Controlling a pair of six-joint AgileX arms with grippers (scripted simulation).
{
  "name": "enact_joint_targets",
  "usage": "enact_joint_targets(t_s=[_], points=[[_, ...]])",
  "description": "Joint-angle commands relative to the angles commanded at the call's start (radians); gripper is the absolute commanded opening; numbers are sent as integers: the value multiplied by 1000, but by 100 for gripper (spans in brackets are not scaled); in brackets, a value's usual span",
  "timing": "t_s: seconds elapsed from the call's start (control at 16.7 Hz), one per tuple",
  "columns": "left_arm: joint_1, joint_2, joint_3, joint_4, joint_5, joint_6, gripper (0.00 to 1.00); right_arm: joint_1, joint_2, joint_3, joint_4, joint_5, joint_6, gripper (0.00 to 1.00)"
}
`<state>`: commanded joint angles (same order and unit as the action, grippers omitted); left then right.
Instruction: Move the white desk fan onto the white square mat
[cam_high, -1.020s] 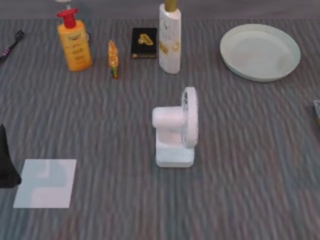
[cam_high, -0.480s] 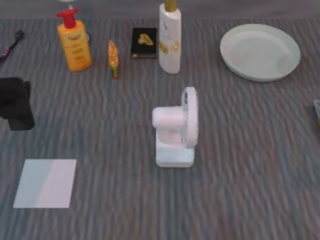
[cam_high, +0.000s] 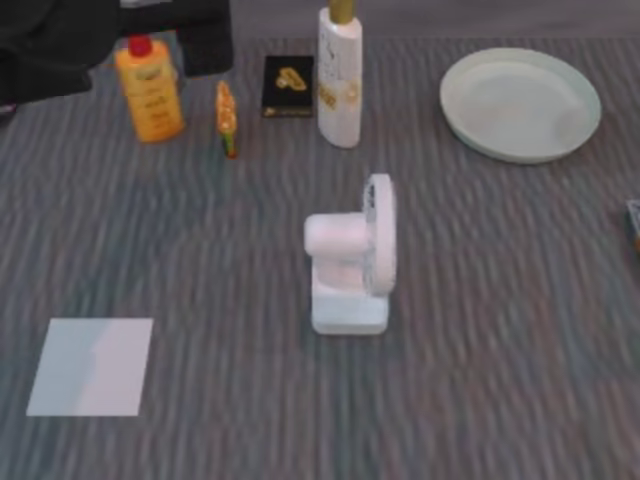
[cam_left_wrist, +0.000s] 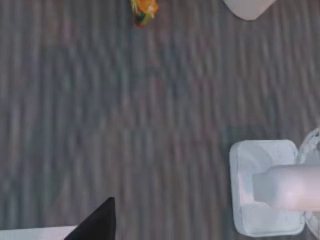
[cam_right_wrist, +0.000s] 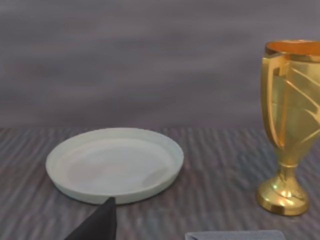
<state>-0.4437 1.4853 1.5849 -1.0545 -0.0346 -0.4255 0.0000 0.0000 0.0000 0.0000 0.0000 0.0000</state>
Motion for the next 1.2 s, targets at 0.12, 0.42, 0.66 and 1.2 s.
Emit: enact_joint_targets(t_s=[0.12,0.42,0.66,1.2], points=[[-59,191,218,-134,-5,-58,100,0,0,0,0,0,0,100],[-191,618,712,-430,-15,-189,100,0,0,0,0,0,0,100],[-272,872,1015,-606,-22,-270,100,0,0,0,0,0,0,100],[-326,1040,1220,-721,-26,-323,100,0,0,0,0,0,0,100]])
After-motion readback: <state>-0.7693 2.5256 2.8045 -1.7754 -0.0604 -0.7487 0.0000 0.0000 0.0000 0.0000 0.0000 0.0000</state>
